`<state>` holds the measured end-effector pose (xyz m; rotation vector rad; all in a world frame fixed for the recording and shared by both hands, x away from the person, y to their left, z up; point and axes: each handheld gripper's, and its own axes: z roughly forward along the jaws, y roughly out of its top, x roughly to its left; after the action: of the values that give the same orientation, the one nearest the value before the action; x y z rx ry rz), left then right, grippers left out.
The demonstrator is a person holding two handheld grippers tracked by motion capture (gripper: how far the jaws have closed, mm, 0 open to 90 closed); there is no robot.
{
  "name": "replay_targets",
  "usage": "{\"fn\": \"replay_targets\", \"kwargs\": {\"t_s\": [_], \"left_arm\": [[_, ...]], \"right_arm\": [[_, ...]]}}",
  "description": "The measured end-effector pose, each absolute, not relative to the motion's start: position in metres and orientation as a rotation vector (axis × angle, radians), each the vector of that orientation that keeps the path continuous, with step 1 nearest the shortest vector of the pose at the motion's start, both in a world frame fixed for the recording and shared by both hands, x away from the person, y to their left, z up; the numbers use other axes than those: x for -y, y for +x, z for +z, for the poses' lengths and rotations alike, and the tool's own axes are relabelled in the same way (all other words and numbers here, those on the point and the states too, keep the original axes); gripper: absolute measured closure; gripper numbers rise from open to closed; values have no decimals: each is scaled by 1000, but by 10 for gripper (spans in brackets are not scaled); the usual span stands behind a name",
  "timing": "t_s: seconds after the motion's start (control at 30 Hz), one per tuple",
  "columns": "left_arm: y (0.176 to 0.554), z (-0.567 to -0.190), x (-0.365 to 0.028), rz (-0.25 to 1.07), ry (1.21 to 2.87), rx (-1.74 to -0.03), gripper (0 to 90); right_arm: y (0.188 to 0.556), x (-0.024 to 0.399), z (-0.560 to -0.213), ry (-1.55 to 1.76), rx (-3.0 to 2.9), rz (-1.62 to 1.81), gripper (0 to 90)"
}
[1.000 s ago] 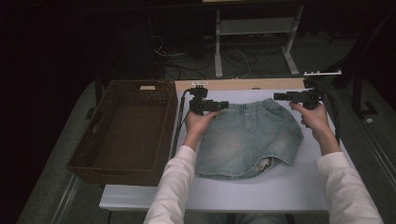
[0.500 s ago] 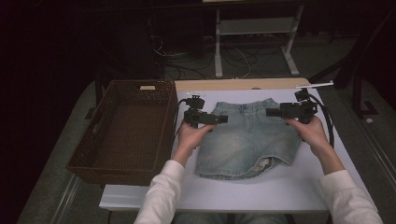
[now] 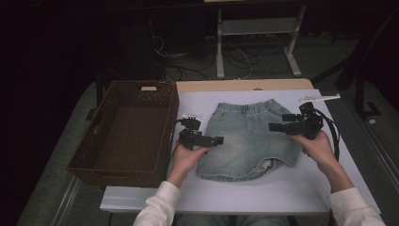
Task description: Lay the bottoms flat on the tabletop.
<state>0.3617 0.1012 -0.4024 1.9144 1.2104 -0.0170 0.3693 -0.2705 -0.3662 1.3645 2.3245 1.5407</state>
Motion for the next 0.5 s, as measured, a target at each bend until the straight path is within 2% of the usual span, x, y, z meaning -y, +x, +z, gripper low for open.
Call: {"fn": "replay_targets", "kwargs": {"t_s": [0.5], "left_arm": [[331, -423, -109, -81, 1974, -1232, 0]], "right_arm": [[341, 278, -377, 1384, -2316, 1510, 0]]}}
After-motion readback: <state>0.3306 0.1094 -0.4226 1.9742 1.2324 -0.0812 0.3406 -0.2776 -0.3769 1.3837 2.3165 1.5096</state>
